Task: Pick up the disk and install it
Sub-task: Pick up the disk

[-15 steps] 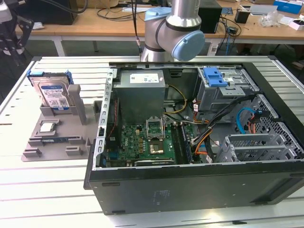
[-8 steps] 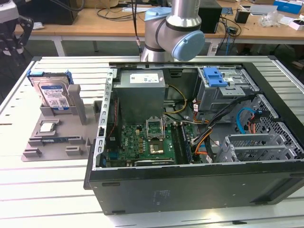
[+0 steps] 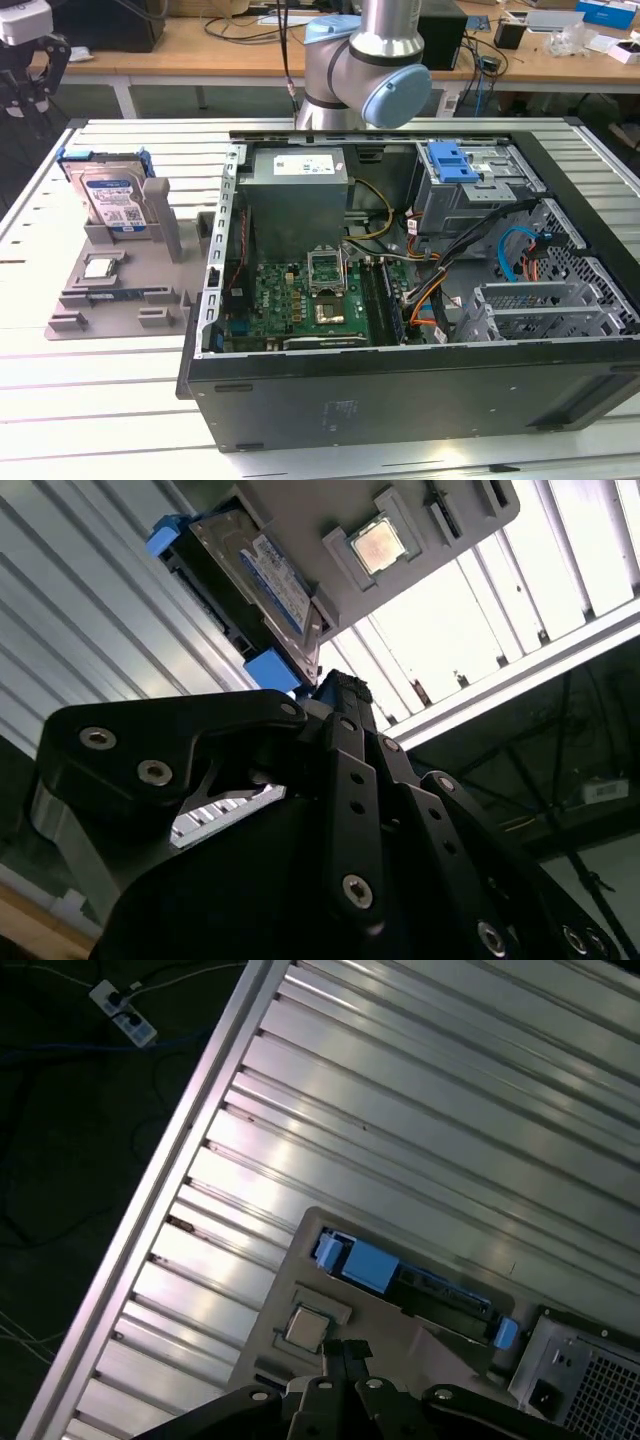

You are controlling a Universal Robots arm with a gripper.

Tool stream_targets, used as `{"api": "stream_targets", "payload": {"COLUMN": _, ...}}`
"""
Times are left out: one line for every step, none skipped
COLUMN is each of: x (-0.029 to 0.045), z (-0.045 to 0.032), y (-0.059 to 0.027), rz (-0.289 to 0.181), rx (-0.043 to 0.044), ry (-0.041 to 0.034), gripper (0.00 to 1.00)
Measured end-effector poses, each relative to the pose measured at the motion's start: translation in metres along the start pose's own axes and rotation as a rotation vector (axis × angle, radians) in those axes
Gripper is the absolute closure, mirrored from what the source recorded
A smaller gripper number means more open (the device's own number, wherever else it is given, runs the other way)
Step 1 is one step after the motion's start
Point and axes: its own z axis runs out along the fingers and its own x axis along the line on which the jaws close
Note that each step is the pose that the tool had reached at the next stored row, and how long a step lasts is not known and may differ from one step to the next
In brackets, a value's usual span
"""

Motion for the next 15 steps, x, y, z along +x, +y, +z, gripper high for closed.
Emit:
{"api": "stream_targets", "payload": {"x": 0.0, "z": 0.0, "y": 0.0001, "rz": -0.012, "rx": -0.0003, "ry": 0.0005, "gripper": 0.89}}
{"api": "stream_targets", "payload": {"x": 0.0, "z": 0.0, "y": 0.0, "rz": -0.023, "rx": -0.0006, "ry": 0.001, "gripper": 0.89}}
{"api": "stream_targets", "payload": {"x": 0.0, "z": 0.0, "y": 0.0001, "rz": -0.042, "rx": -0.001, "ry": 0.0018, "gripper": 0.89}}
{"api": "stream_targets", "payload": {"x": 0.0, "z": 0.0, "y": 0.0001, "rz": -0.052, "rx": -0.0012, "ry": 0.0023, "gripper": 0.89}}
{"api": "stream_targets", "payload": {"x": 0.0, "z": 0.0, "y": 0.0, "rz": -0.066, "rx": -0.0016, "ry": 0.0029, "gripper": 0.89}}
{"api": "stream_targets", "payload": {"x": 0.0, "z": 0.0, "y": 0.0, "rz": -0.09, "rx": -0.0021, "ry": 0.004, "gripper": 0.89}}
{"api": "stream_targets", "payload": {"x": 0.0, "z": 0.0, "y": 0.0001, "rz": -0.113, "rx": -0.0027, "ry": 0.0051, "gripper": 0.89}}
{"api": "stream_targets", "payload": {"x": 0.0, "z": 0.0, "y": 0.0, "rz": -0.127, "rx": -0.003, "ry": 0.0057, "gripper": 0.89}}
{"api": "stream_targets", "payload": {"x": 0.0, "z": 0.0, "y": 0.0, "rz": -0.143, "rx": -0.0034, "ry": 0.0063, "gripper": 0.89}}
{"api": "stream_targets", "payload": {"x": 0.0, "z": 0.0, "y": 0.0, "rz": -0.154, "rx": -0.0036, "ry": 0.0069, "gripper": 0.89}}
{"api": "stream_targets", "payload": {"x": 0.0, "z": 0.0, "y": 0.0, "rz": -0.165, "rx": -0.0039, "ry": 0.0074, "gripper": 0.89}}
{"api": "stream_targets", "payload": {"x": 0.0, "z": 0.0, "y": 0.0, "rz": -0.182, "rx": -0.0043, "ry": 0.0081, "gripper": 0.89}}
{"api": "stream_targets", "payload": {"x": 0.0, "z": 0.0, "y": 0.0, "rz": -0.192, "rx": -0.0045, "ry": 0.0086, "gripper": 0.89}}
{"api": "stream_targets", "payload": {"x": 0.0, "z": 0.0, "y": 0.0, "rz": -0.203, "rx": -0.0048, "ry": 0.0091, "gripper": 0.89}}
{"api": "stream_targets", "payload": {"x": 0.0, "z": 0.0, "y": 0.0, "rz": -0.214, "rx": -0.005, "ry": 0.0096, "gripper": 0.89}}
